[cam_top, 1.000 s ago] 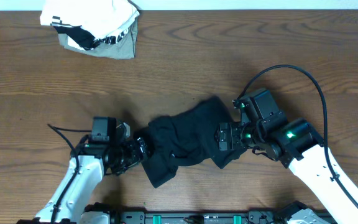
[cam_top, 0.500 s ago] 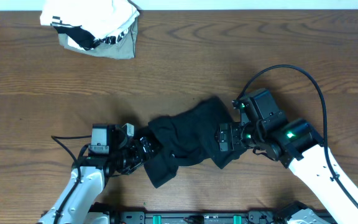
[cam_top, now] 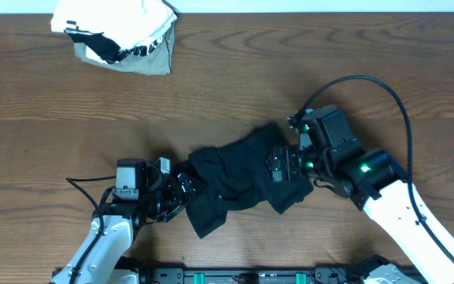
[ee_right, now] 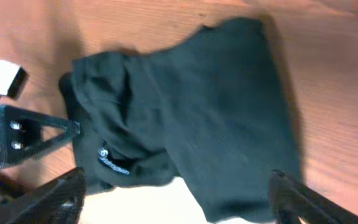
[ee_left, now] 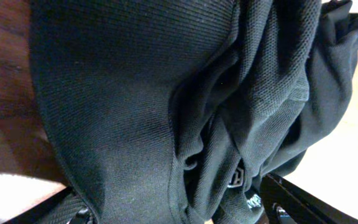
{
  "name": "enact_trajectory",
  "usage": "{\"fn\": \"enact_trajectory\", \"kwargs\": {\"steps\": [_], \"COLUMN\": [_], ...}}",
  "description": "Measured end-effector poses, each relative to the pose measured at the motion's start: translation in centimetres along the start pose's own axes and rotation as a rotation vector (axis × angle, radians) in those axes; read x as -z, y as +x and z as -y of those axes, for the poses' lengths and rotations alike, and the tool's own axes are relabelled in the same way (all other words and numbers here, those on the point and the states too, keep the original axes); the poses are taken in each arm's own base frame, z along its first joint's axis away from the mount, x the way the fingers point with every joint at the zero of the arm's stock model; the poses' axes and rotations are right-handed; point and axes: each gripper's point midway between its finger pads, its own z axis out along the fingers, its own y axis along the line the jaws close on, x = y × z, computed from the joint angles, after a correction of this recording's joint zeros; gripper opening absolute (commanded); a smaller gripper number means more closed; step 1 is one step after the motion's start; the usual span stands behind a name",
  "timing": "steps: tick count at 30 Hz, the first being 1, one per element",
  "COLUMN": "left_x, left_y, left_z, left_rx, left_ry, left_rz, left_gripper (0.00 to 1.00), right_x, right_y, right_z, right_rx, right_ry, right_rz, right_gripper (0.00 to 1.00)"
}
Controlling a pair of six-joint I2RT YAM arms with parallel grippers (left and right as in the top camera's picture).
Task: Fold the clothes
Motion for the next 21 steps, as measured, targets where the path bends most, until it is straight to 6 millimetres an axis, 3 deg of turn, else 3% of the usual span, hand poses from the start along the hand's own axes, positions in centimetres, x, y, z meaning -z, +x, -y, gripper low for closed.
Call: {"fn": "enact_trajectory", "kwargs": {"steps": [3,6,8,16,21], "left_x": [0.0,-0.1,-0.1,-0.1,0.0], "left_y": [-0.1,-0.2,-0.2,-0.2,-0.1], "left_z": [0.1,0.2,0.2,0.1,-0.1], "left_rx": [0.014,0.013,0.014,0.018,0.028], "left_ry": [0.005,0.012,0.013,0.01,-0.006], "left_rz": [0.004,0.008,0.009,0.007,0.004], "left_gripper": [0.85,0.85,0.85,0.85,0.85], "right_x": [-1.6,-3.8,-5.2,-9.6,-11.2], "right_y": [-0.4,0.0,0.5,2.3,3.9], "right_z": [-0.7,-1.0,-1.4,-4.5,-5.2], "right_rx": [-0.006,-0.02,-0.026,0.007,0.003], "right_ry": [-0.037,-0.049,-0.067,-0.17,-0.168], "right_rz": [-0.02,-0.07,-0.108,-0.207,-0.264], "right_gripper": [0.57,0.33,0.26,0.2,0.19]}}
